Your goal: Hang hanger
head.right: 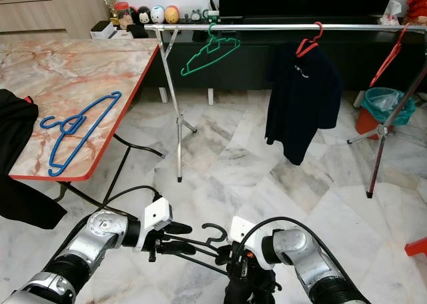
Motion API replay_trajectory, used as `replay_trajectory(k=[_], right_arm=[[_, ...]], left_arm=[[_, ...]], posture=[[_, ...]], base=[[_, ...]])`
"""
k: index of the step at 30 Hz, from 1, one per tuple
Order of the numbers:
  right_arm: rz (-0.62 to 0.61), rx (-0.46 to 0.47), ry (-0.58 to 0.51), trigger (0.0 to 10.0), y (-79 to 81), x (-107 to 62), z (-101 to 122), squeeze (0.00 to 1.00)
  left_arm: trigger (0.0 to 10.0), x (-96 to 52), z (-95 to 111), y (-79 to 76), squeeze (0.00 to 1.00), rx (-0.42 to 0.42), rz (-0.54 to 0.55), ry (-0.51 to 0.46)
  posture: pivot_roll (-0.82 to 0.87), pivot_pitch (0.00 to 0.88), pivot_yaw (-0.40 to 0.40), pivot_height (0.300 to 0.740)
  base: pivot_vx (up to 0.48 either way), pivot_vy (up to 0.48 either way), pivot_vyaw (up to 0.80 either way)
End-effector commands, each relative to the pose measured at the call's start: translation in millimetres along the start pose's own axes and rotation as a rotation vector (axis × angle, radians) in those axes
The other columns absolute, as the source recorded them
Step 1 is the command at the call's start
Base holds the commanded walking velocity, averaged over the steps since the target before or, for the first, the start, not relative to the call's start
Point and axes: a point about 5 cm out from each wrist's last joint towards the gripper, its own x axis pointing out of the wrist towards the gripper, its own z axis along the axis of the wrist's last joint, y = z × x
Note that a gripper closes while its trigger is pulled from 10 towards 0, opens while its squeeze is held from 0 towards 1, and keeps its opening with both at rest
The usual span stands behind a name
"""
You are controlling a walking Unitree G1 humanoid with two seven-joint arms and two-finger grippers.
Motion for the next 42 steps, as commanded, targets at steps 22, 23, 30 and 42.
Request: replay_trajectory(k=[22, 23, 30, 42], right_arm=[[0.04, -0.098, -0.059, 10.0, 0.6, 5.3, 27, 0.0], [0.041, -0.1, -0.06, 10.0, 0.5, 4.5, 28, 0.0], [0.033, -0.108, -0.069, 10.0, -0.9, 2.7, 32, 0.0], [0.028, -0.109, -0.073, 10.0, -1.2, 3.0, 34, 0.0]], left_arm=[[10.0, -0.1, -10, -1.7, 0.0, 0.02, 0.029, 0.082], [10.0, 0.4, -11, -2.3, 0.0, 0.02, 0.03, 0.085], [9.0, 1.5, -15, -5.2, 0.0, 0.02, 0.016, 0.108], [0.0, 1.1, -16, -4.6, 0.0, 0.016, 0.026, 0.11]], posture=[[-0.01, 0.004, 0.048, 0.74], [-0.01, 0.004, 0.048, 0.74], [-0.01, 0.004, 0.049, 0.74], [-0.01, 0.004, 0.049, 0.74]], base=[[0.0, 0.0, 0.0], [0.0, 0.0, 0.0], [0.0, 0.0, 0.0], [0.0, 0.0, 0.0]])
